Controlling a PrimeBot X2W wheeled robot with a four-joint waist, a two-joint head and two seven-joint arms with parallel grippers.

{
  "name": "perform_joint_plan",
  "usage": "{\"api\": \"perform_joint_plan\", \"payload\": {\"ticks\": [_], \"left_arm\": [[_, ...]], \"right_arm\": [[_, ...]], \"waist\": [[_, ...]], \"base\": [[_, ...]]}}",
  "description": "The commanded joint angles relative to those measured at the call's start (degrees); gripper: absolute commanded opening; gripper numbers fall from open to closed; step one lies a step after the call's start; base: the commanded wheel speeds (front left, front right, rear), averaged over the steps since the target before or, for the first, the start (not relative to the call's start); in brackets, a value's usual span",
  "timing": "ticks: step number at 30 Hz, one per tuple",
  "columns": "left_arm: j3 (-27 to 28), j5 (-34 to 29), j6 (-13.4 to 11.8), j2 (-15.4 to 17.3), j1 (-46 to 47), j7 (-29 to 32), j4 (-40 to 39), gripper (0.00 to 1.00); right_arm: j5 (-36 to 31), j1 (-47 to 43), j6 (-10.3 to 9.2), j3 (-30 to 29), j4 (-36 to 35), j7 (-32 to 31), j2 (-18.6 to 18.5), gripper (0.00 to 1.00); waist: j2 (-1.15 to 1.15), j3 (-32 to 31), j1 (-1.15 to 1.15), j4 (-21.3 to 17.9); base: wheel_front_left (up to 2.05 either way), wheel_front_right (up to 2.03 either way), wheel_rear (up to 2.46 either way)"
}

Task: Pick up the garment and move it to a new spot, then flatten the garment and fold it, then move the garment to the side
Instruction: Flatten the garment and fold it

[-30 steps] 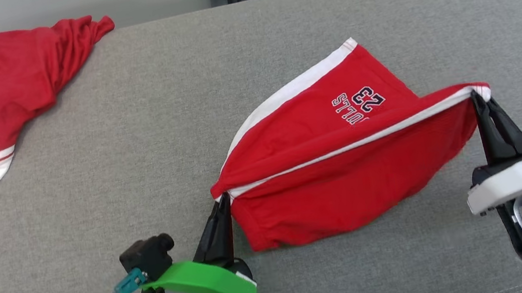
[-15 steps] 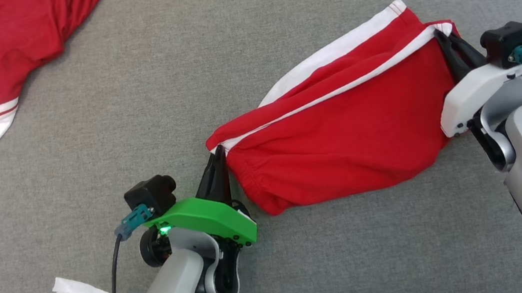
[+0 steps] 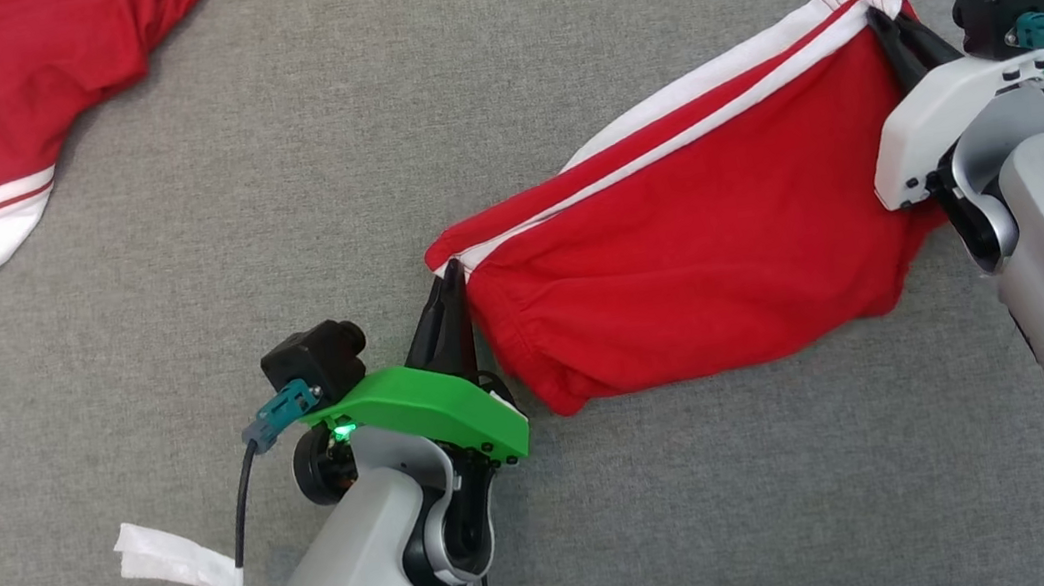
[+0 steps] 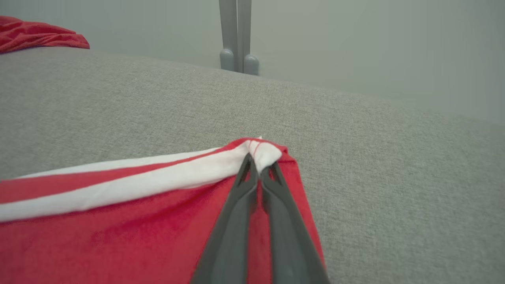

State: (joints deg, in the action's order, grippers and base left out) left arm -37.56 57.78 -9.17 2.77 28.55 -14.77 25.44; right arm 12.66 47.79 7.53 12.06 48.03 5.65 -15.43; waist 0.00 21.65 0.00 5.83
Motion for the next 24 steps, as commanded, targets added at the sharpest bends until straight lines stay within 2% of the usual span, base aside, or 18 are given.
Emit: {"api": "perform_joint_plan", "payload": {"ticks": [1,2,9,14,19,24], "left_arm": [[0.03,-0.63,-0.09,0.23,0.74,-0.48,-0.46,0.85],[0.24,-1.30,-0.03,0.23,0.57,-0.48,-0.75,1.00],[7.64,-13.65,-0.25,0.94,-5.71,-0.44,-8.00,1.00],[12.32,-21.85,-0.62,1.80,-11.05,-0.38,-12.79,1.00],[15.58,-28.08,-0.03,2.23,-14.42,-0.39,-15.56,1.00],[16.91,-31.56,0.71,2.13,-16.10,-0.39,-16.62,1.00]], "right_arm": [[0.57,1.24,-0.07,0.38,1.05,0.97,0.04,1.00],[0.69,1.65,-0.07,0.68,1.82,1.42,0.07,1.00],[2.21,4.01,-0.07,2.43,6.66,4.66,0.17,1.00],[4.05,3.34,-0.07,4.18,8.74,5.52,-1.50,1.00],[7.71,1.21,-0.07,6.08,10.64,2.73,-3.37,1.00],[11.34,-1.02,-0.07,8.72,11.11,-1.97,-5.68,1.00]], "waist": [[0.00,-0.08,0.00,0.03],[0.00,-0.16,0.00,0.04],[0.00,-1.78,0.00,-0.02],[0.00,-4.24,0.00,-0.06],[0.00,-7.15,0.00,0.01],[0.00,-8.58,0.00,0.82]], "base": [[0.00,0.00,0.00],[0.00,0.00,0.00],[0.00,0.00,0.00],[0.00,0.00,0.00],[0.00,0.00,0.00],[0.00,0.00,0.00]]}}
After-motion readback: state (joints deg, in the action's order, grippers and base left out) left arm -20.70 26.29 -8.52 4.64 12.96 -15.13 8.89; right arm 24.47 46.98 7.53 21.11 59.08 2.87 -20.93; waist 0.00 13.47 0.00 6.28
